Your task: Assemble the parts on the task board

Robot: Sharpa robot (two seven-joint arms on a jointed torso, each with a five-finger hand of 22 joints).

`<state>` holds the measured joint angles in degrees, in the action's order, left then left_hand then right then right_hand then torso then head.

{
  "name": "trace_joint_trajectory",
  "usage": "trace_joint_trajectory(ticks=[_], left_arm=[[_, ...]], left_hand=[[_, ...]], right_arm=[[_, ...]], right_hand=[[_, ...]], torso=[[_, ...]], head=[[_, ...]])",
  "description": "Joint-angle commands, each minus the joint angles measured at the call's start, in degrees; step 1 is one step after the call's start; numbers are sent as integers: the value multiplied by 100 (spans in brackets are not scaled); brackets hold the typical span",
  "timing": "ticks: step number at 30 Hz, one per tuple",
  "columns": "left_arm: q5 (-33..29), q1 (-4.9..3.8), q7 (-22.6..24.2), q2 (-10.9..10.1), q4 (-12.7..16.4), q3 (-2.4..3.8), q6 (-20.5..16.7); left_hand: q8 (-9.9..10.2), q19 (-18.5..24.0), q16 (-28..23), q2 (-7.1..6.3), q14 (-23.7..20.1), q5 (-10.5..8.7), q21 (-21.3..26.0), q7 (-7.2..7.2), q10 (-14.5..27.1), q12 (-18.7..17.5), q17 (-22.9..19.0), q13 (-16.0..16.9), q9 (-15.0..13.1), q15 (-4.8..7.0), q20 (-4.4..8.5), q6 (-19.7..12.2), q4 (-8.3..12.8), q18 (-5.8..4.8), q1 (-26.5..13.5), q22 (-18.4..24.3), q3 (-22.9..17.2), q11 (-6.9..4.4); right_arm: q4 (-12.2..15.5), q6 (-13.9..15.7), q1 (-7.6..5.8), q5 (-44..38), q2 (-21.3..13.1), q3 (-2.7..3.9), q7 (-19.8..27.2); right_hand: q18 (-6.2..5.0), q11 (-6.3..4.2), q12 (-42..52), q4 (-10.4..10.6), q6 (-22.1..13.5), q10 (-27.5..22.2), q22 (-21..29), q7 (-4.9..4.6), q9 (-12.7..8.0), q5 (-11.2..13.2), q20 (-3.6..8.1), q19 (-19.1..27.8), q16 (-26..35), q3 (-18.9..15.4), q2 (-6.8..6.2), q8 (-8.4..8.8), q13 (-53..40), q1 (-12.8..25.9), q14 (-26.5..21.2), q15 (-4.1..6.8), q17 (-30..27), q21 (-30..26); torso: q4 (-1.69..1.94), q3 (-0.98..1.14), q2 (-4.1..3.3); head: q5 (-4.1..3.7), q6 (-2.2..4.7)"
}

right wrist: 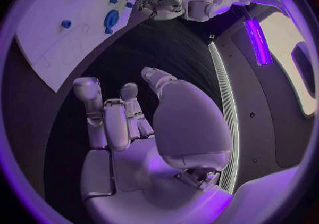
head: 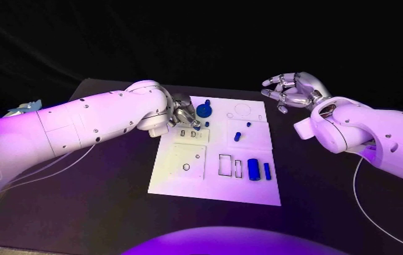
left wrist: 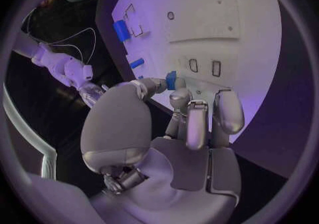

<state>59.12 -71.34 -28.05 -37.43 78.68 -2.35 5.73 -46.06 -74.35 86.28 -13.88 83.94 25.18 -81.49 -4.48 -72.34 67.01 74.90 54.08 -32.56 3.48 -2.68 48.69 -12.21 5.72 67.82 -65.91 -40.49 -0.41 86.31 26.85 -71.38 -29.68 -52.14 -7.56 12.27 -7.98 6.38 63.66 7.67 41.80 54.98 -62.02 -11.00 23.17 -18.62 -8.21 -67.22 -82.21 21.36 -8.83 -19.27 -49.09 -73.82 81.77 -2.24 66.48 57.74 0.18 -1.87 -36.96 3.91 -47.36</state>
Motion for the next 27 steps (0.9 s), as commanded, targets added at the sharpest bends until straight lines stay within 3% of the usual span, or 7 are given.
trace_joint_trajectory(ticks=[1,8,18,27], left_arm=[[404,15,-65,-10,24,1,-102],[537,60,-157,-27,16,-3,-43],[561,84,-232,-5,-41,-5,212],[560,108,-246,30,-112,-8,291]], left_hand=[[-6,-55,25,1,417,40,-42,44,-55,25,720,16,-2,39,7,72,1169,-69,-51,-28,-1141,-5],[3,-80,35,-26,422,148,-63,58,-95,46,737,55,-16,52,20,105,1189,-76,-74,-69,-1147,-19],[4,-95,34,-30,421,169,-72,60,-101,48,734,59,-19,55,22,113,1192,-81,-77,-92,-1148,-21],[4,-98,33,-31,420,179,-75,61,-95,37,731,43,-21,56,24,116,1194,-82,-79,-97,-1148,-23]], right_arm=[[7,8,4,16,5,0,8],[-5,26,12,16,11,-1,7],[-9,33,19,16,20,-1,11],[-16,30,24,16,30,-1,14]], right_hand=[[1,-13,21,28,-3,6,1,-10,-5,4,19,29,32,11,-21,-26,5,41,10,24,-2,-38],[0,-13,18,36,-6,2,7,-11,-8,13,20,33,34,13,-18,-31,16,49,9,24,-7,-47],[-1,-13,18,40,-8,2,7,-11,-9,15,20,33,34,14,-16,-33,19,52,9,24,-5,-49],[1,-12,18,45,-10,1,2,-11,-10,16,20,28,31,16,-14,-36,24,57,12,24,2,-45]], torso=[[-6,-1,2],[-17,-6,2],[-22,-1,-7],[-25,-11,-12]], head=[[33,-6],[53,-2],[68,0],[55,-9]])
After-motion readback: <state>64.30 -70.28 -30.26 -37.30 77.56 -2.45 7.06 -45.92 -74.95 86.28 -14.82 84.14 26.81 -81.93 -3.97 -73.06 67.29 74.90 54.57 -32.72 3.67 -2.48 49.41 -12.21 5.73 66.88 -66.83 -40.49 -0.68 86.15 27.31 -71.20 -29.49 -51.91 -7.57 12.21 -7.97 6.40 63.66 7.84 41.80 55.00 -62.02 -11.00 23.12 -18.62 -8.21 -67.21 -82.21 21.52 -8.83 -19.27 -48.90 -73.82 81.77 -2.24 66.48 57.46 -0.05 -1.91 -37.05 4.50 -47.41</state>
